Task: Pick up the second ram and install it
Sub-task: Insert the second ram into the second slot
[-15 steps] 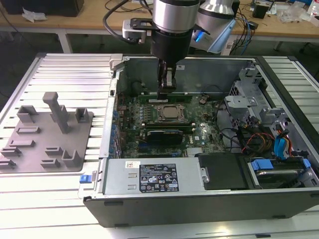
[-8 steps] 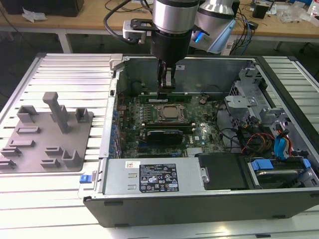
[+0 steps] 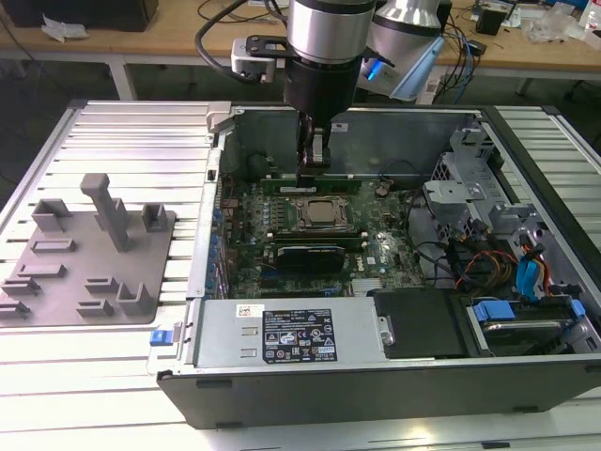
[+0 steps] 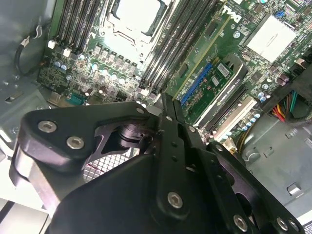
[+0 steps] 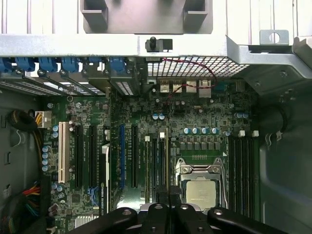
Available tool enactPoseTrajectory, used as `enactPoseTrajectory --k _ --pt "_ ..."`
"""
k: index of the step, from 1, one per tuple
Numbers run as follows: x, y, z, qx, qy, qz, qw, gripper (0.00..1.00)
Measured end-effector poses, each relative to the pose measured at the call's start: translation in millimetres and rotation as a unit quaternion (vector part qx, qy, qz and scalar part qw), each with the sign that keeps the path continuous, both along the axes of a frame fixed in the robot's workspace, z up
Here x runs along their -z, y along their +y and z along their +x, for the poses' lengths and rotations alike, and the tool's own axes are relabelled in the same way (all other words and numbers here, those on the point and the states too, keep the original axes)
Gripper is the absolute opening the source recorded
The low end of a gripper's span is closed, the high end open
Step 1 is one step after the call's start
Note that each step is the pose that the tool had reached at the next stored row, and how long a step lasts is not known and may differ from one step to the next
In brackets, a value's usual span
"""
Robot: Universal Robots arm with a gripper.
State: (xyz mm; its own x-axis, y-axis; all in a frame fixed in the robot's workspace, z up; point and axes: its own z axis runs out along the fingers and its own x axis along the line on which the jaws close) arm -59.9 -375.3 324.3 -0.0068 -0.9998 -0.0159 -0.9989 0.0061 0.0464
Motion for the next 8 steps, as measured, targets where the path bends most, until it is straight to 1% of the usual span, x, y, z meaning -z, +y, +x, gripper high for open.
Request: enactPoseTrajectory --k 2,5,8 --pt "0.2 0.0 0.0 0.0 0.0 -0.0001 1.0 0.09" --pt "5.5 0.0 0.0 0.0 0.0 -0.0002 1.0 0.09" --pt "8.3 0.0 0.0 0.0 0.0 -0.0002 1.0 0.09"
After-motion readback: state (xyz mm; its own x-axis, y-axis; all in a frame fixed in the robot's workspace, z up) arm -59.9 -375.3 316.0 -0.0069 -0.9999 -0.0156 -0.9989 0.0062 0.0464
